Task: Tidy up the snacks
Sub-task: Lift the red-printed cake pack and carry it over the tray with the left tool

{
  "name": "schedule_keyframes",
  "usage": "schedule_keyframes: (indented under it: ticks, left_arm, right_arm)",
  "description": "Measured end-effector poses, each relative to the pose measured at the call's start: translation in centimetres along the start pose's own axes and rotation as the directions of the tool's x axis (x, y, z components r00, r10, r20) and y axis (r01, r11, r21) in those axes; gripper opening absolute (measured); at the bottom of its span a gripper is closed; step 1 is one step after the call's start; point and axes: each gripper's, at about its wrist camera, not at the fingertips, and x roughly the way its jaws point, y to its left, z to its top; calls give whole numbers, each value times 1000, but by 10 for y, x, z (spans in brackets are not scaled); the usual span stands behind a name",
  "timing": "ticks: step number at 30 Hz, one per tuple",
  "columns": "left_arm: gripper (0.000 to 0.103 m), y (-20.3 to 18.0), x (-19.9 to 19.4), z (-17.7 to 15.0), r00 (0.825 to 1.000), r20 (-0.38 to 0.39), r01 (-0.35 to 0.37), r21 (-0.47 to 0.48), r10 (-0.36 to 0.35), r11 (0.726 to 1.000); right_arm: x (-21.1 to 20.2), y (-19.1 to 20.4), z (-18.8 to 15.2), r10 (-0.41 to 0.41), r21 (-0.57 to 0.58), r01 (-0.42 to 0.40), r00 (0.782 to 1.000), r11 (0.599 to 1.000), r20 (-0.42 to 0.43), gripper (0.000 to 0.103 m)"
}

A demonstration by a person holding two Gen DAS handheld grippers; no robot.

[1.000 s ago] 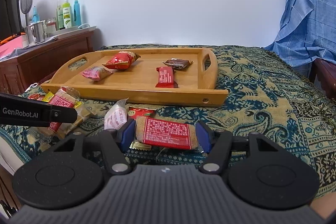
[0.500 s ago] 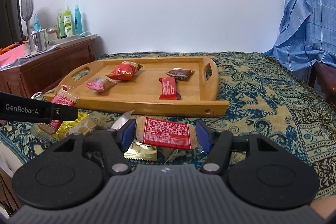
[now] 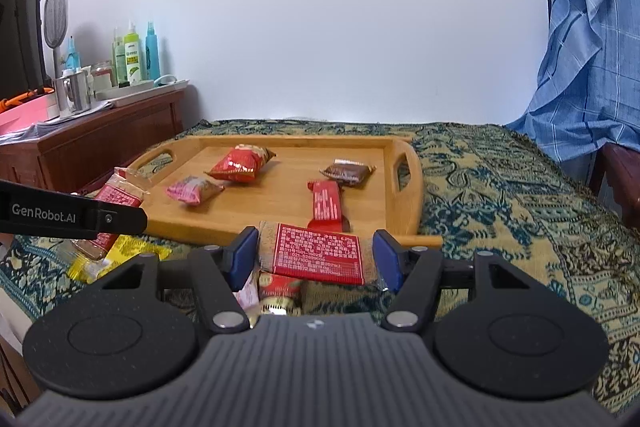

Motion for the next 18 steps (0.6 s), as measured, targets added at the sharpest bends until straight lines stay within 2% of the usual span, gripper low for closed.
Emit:
schedule_keyframes:
  ticks: [18]
  left_arm:
    - [28,17,18,26,1000,14,-19,-10,19,1000]
  right_arm:
    - [17,-3,19,-10,-11,10,1000,1000,27,65]
